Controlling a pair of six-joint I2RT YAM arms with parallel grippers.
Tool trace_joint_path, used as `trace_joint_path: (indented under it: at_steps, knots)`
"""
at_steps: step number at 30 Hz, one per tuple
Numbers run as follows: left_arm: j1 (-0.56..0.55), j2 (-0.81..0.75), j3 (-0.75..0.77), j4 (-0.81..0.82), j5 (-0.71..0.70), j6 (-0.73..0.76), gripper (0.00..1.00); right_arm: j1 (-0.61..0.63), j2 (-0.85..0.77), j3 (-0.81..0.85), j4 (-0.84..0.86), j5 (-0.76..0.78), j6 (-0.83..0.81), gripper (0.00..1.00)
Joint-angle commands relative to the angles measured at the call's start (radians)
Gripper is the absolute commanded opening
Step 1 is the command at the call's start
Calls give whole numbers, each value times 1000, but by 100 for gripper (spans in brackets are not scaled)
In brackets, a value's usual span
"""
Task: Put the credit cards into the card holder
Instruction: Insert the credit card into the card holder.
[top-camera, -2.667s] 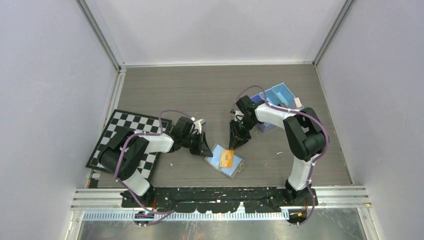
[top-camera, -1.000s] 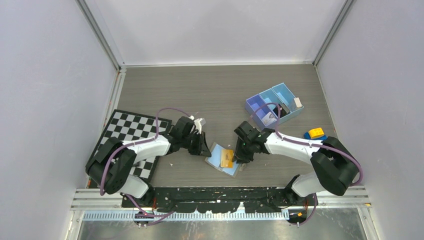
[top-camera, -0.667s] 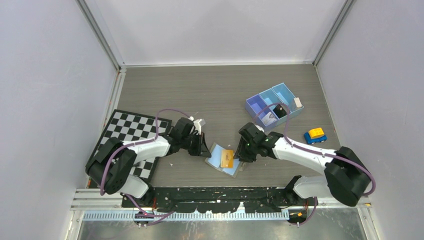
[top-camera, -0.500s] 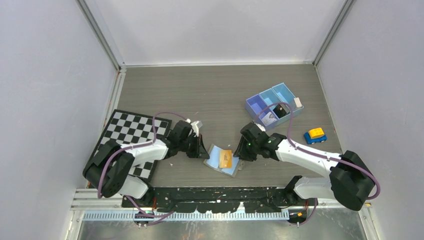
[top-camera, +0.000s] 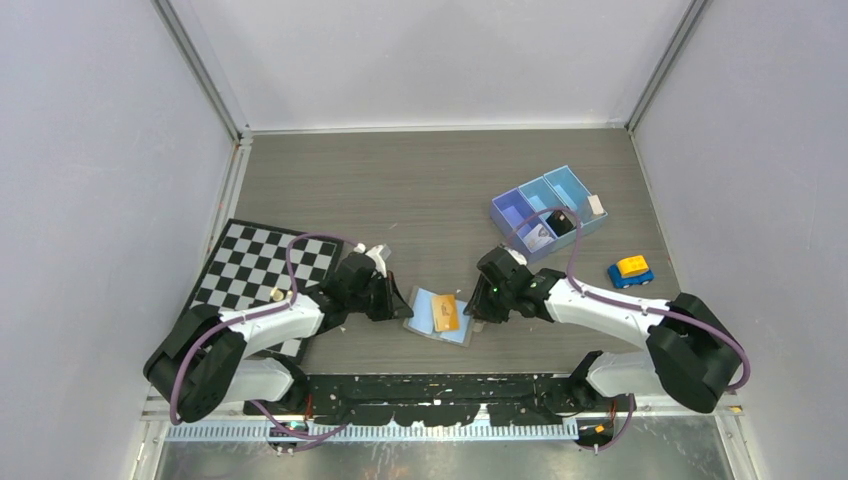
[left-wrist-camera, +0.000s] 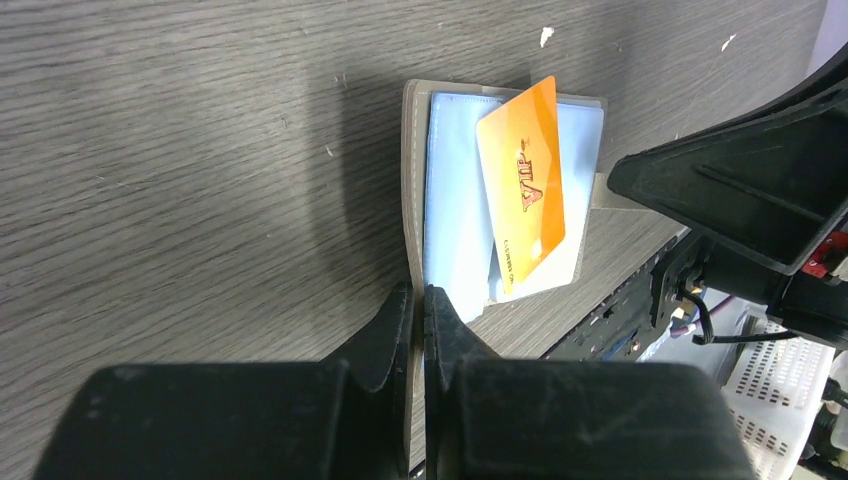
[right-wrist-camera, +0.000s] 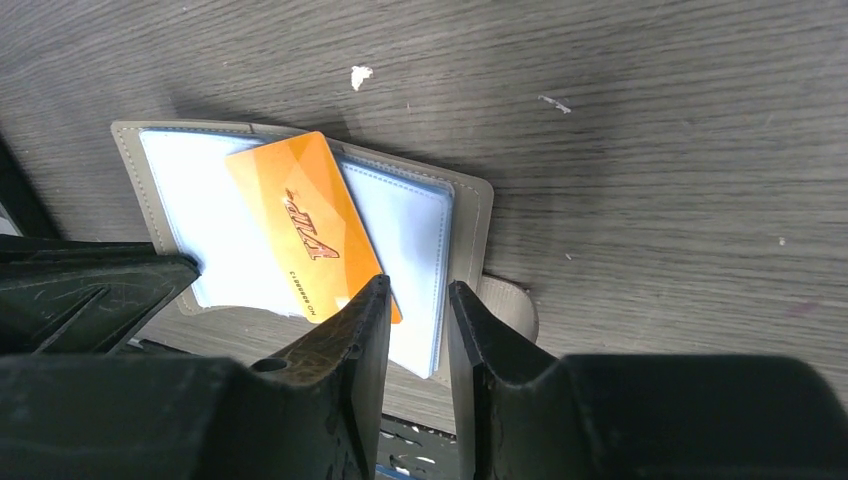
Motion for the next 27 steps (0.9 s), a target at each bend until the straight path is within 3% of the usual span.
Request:
trace_joint_path:
  at_steps: [1,18,27]
  knots:
    - [-2,0,1,47,-24,-15,0,7,26,28,53,3,10,32]
    - [-3,-21,-4,30,-25,-10,0,82,126,56,127,-22,59,30]
    - [-3,-33,-3,17,-26,-8,0,87,38,80,8,91,56,31]
